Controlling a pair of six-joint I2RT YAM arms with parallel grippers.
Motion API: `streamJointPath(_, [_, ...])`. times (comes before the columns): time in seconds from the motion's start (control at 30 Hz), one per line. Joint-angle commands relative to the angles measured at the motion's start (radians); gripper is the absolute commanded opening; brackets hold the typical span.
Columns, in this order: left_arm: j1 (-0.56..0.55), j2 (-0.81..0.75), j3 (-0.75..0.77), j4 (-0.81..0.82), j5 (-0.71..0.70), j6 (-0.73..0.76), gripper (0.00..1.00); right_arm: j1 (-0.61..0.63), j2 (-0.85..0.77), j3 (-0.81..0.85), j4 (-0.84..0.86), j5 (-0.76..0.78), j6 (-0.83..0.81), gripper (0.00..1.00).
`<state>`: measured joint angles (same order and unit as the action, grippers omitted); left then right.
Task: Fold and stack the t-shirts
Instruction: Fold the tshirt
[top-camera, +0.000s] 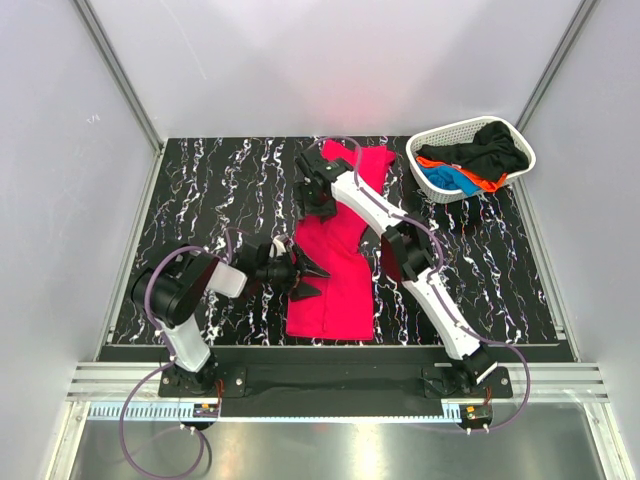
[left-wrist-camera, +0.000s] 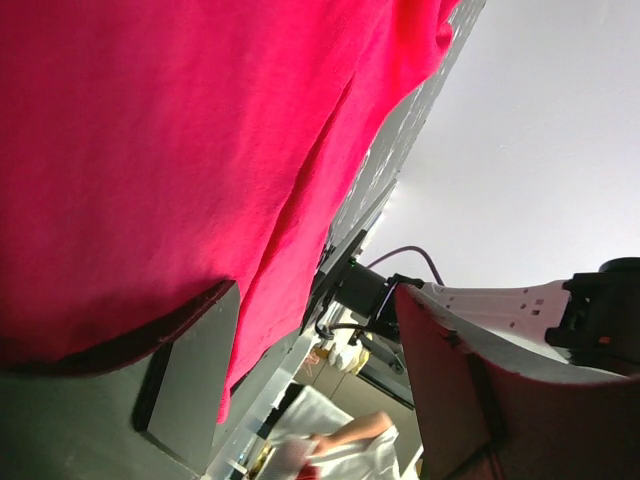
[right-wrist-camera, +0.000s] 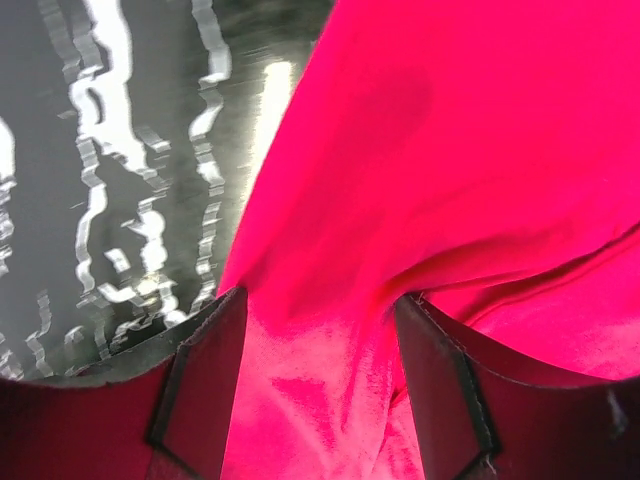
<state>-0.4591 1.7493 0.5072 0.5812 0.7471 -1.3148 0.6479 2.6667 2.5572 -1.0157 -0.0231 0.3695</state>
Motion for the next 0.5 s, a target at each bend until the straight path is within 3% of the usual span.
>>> streamJointPath(0.0, [-0.010,0.004,0.005,0.068,-0.012,-0.017,0.69,0.038,0.018,0.063,0.005,-0.098,-0.020,0.68])
streamJointPath(0.1, [-0.012,-0.030,0.016,0.069,-0.011,-0.011,0.69,0.044,-0.005,0.046,0.011,-0.146,-0.018,0.67])
streamJointPath(0.2, [-0.013,-0.094,0.056,-0.098,-0.017,0.081,0.69,0.042,-0.079,-0.017,0.009,-0.143,-0.009,0.67])
streamJointPath(0.3, [-0.013,-0.125,0.137,-0.310,-0.011,0.216,0.69,0.038,-0.181,-0.086,0.003,-0.080,-0.023,0.71])
streamJointPath(0.47, [-0.015,-0.137,0.172,-0.360,0.014,0.249,0.69,-0.025,-0.294,-0.114,-0.012,0.050,0.005,0.79])
